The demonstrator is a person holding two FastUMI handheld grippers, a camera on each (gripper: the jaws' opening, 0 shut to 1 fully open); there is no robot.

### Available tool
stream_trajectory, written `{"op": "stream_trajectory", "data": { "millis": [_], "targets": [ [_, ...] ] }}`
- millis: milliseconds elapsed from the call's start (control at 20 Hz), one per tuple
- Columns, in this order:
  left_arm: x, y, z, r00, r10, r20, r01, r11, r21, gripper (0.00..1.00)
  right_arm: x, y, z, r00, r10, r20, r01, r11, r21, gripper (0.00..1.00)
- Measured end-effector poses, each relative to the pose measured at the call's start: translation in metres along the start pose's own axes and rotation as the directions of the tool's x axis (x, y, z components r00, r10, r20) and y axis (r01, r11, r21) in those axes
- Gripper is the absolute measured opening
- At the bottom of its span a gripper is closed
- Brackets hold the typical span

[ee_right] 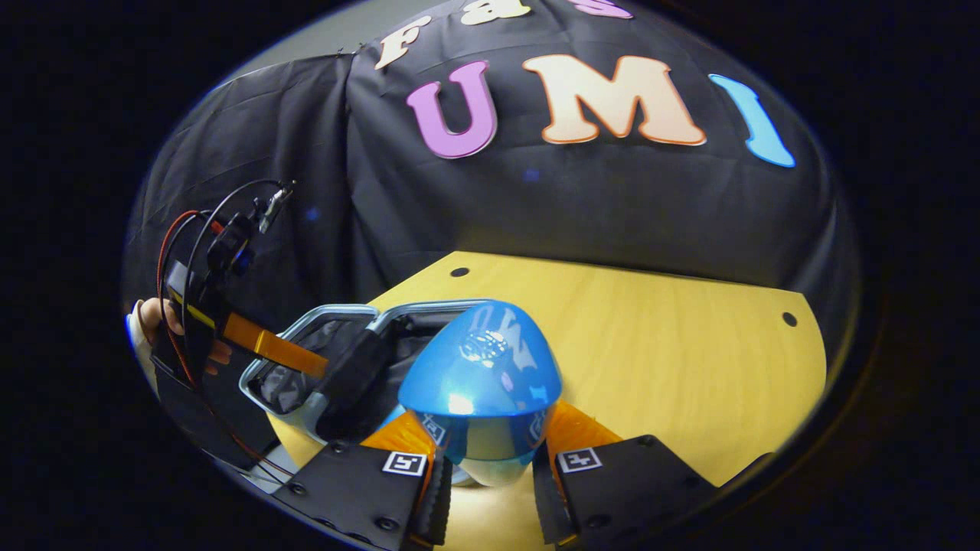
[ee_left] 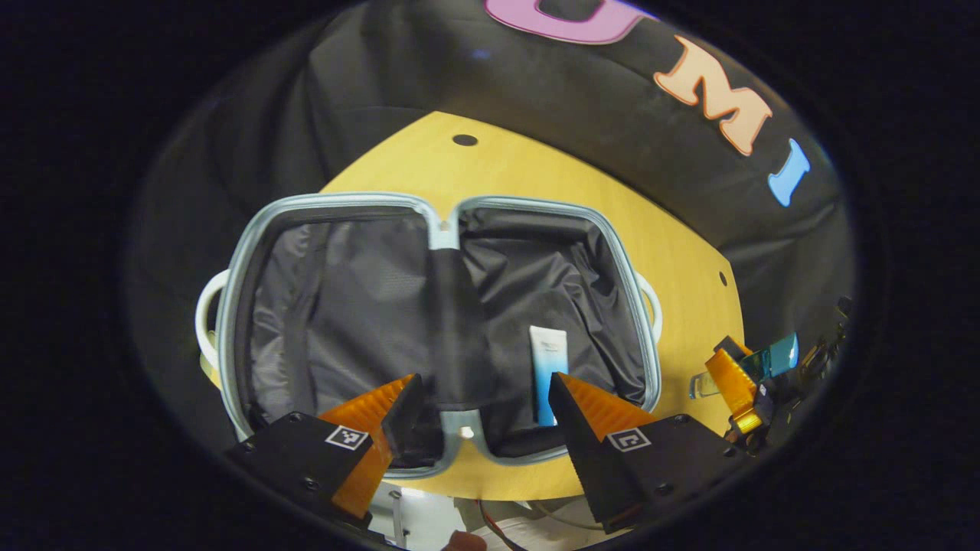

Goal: First open the suitcase, pack the skin care products into it, and then close the suitcase.

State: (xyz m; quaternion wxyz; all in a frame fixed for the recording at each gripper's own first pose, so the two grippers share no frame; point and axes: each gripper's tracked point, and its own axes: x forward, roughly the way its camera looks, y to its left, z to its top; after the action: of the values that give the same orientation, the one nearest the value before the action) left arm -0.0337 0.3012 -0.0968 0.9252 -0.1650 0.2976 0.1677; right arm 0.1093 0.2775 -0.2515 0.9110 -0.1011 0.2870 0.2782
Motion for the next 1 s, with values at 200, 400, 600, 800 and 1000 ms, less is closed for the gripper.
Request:
{"op": "stream_trajectory", "data": {
  "millis": [200,400,600,800,1000],
  "targets": [
    [-0.021,0.061,-0.002,0.998,0.058,0.017,-0.056,0.996,-0.076,0.94,0.035,0.045,-0.03,0.992,0.065,-0.106,-0.065,0.998,0.001,0.45],
    [-0.039,0.11,-0.01,0.994,0.102,0.032,-0.096,0.983,-0.155,0.97,0.067,0.06,-0.071,0.973,0.071,-0.219,-0.073,0.997,-0.001,0.46],
    [-0.044,0.137,-0.017,0.992,0.119,0.032,-0.111,0.976,-0.188,0.97,0.078,0.055,-0.094,0.961,0.022,-0.277,-0.032,0.999,-0.033,0.44],
    [-0.044,0.157,-0.022,0.991,0.133,0.018,-0.125,0.965,-0.23,0.97,0.072,0.063,-0.087,0.963,0.039,-0.268,-0.049,0.998,-0.032,0.67],
    [-0.045,0.174,-0.022,0.99,0.14,0.019,-0.13,0.958,-0.257,0.97,0.065,0.059,-0.075,0.971,0.011,-0.238,-0.015,1.0,-0.017,0.95]
  ]
}}
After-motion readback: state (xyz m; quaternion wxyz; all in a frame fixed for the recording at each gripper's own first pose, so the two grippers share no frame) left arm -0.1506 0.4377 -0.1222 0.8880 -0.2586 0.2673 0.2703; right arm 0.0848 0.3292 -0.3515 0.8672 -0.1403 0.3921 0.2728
